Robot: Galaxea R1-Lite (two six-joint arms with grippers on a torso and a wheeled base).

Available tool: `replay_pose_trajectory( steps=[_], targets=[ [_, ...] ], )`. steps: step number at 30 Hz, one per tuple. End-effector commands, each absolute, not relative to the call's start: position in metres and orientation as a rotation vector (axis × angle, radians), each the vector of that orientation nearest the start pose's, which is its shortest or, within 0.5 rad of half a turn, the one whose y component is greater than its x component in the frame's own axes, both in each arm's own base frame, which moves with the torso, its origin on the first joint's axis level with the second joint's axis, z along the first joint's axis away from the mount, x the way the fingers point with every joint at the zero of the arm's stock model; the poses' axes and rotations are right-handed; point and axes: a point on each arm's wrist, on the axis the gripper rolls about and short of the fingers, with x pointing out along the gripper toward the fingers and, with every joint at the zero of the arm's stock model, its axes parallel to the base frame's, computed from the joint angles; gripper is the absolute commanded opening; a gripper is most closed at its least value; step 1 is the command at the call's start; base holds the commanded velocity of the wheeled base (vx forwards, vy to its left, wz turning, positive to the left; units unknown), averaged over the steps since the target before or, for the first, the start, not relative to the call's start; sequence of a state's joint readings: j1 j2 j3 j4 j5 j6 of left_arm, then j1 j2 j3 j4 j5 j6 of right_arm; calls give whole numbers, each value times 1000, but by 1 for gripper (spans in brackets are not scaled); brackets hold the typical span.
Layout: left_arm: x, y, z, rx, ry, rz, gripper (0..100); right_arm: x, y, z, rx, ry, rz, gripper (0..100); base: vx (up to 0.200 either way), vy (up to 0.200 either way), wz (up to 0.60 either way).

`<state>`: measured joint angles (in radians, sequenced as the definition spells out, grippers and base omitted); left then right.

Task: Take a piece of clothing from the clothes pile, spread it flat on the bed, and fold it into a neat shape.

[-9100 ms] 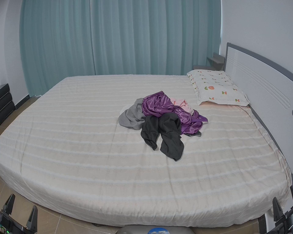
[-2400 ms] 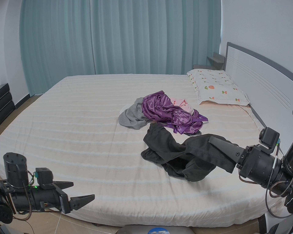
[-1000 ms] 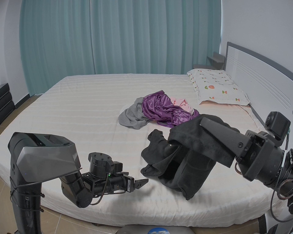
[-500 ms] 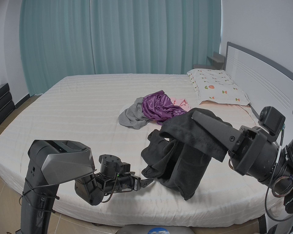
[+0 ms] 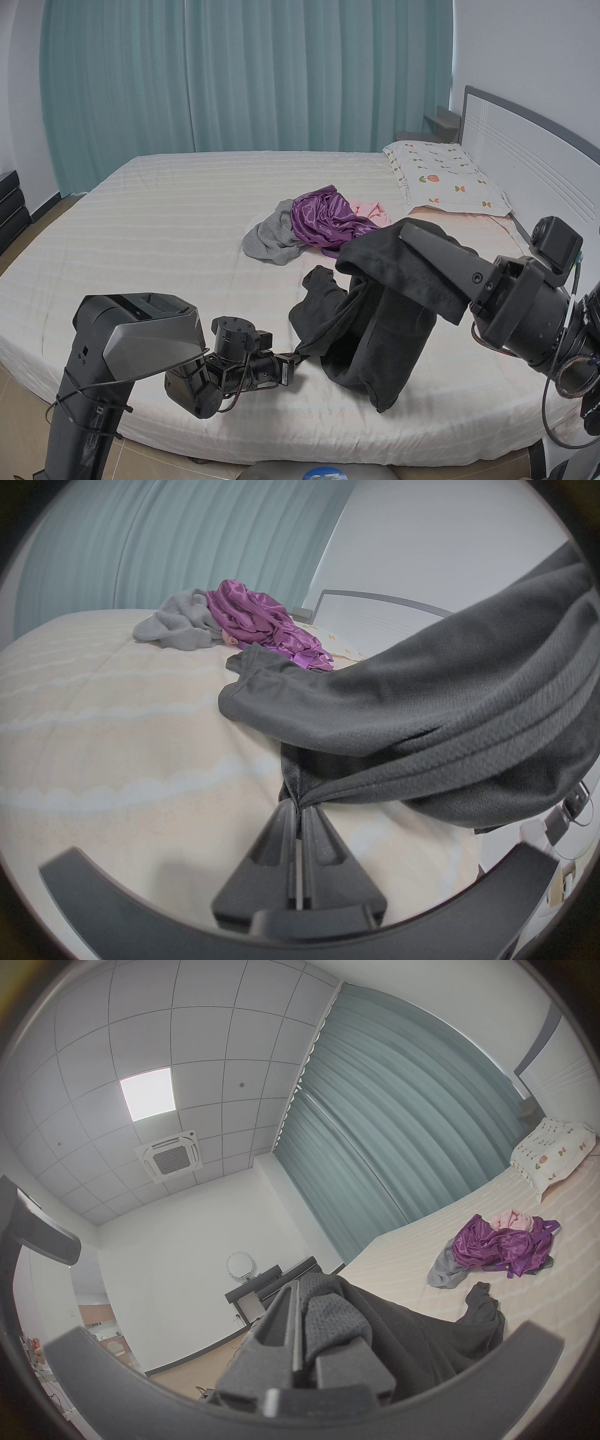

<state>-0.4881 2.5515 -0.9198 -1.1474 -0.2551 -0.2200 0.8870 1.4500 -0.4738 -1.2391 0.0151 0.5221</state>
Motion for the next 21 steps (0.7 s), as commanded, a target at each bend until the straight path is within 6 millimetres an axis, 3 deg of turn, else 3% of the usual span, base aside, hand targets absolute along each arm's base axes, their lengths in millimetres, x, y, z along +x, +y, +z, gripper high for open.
replay_pose_trajectory(
  steps=[1, 5, 10, 11, 12, 18, 21],
  targets=[
    [349, -191, -55, -174, 582, -640, 0, 149, 166, 217, 597, 2, 899, 0, 0, 0, 0],
    [339, -184, -25, -228, 561, -616, 0, 166, 150, 212, 614, 22, 829, 0, 0, 0, 0],
    [332, -170, 22, -287, 474, -553, 0, 204, 127, 197, 641, 72, 712, 0, 0, 0, 0],
    [332, -170, 23, -288, 469, -551, 0, 205, 127, 197, 641, 74, 708, 0, 0, 0, 0],
    [334, -163, 41, -299, 421, -497, 0, 223, 118, 188, 649, 89, 650, 0, 0, 0, 0],
    [342, -141, 98, -350, 225, -332, 0, 292, 101, 167, 643, 86, 490, 0, 0, 0, 0],
    [337, -132, 134, -370, 173, -321, 0, 323, 99, 180, 609, -71, 432, 0, 0, 0, 0]
  ],
)
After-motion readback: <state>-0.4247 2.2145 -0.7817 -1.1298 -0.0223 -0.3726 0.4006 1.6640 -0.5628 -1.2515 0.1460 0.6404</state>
